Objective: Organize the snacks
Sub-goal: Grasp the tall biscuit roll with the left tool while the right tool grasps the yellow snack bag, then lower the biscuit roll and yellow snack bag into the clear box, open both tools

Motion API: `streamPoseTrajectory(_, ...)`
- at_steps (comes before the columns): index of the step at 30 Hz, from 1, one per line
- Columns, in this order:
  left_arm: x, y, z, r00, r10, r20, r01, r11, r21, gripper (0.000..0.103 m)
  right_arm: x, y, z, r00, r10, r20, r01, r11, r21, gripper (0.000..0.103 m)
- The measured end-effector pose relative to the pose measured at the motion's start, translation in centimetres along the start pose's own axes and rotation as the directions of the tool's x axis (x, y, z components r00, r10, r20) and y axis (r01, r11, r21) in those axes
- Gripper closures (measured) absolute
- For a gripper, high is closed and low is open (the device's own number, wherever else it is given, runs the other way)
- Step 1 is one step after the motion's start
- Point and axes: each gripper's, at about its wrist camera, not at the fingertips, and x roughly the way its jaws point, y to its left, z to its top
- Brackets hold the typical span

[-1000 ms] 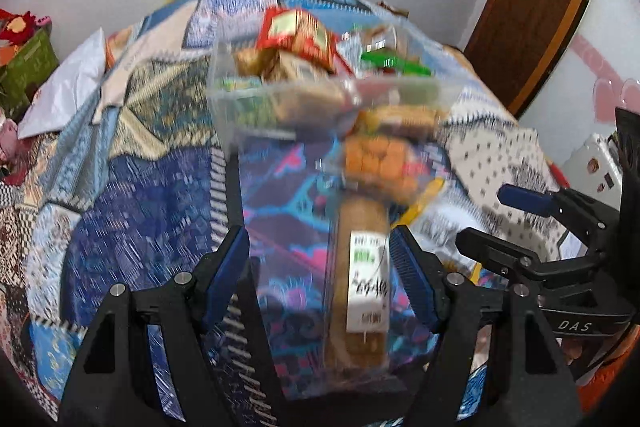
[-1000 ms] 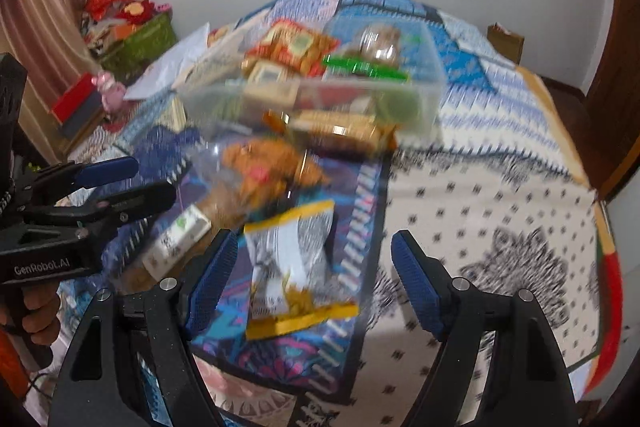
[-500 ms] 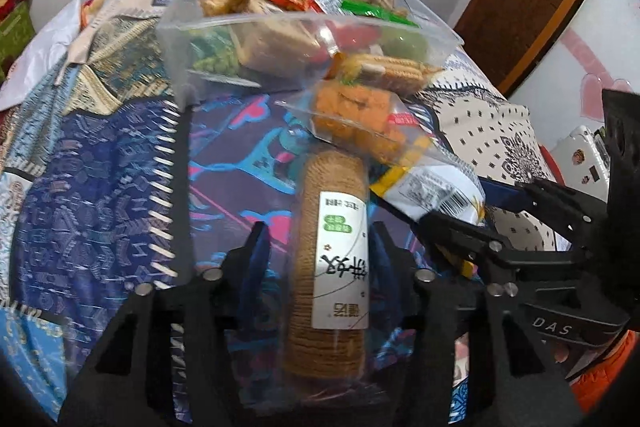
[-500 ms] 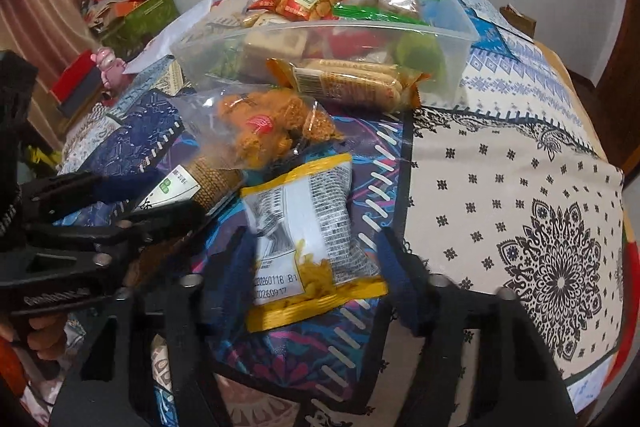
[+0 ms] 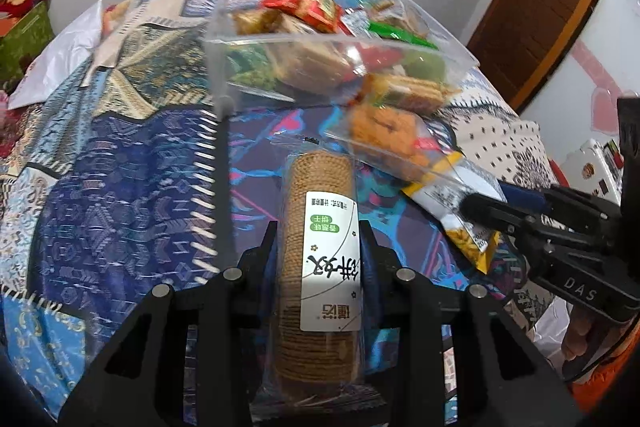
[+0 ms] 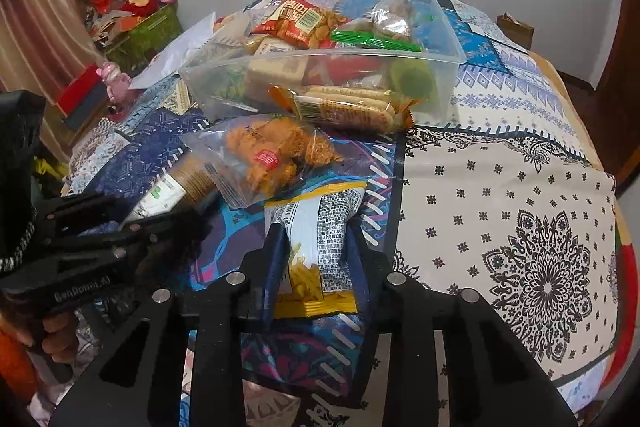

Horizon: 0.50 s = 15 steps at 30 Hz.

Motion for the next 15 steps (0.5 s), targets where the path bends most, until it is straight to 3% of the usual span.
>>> streamPoseTrajectory(10, -2.9, 1.8, 1.4, 0.996, 0.034, 0.082, -0.032, 0.999, -0.032, 0.067, 2.1, 0.7, 0.1, 0.997, 0.043, -0.058, -0.044, 0.999, -0.021, 0.067)
streamPoseTrajectory(15, -4.3, 1.9, 2.4, 0.991, 0.040, 0.130, -0.037, 0.999, -0.033, 0.067, 1.4, 0.3, 0.2, 0.999, 0.031, -0.031, -0.031, 0.999, -0.010, 0.074)
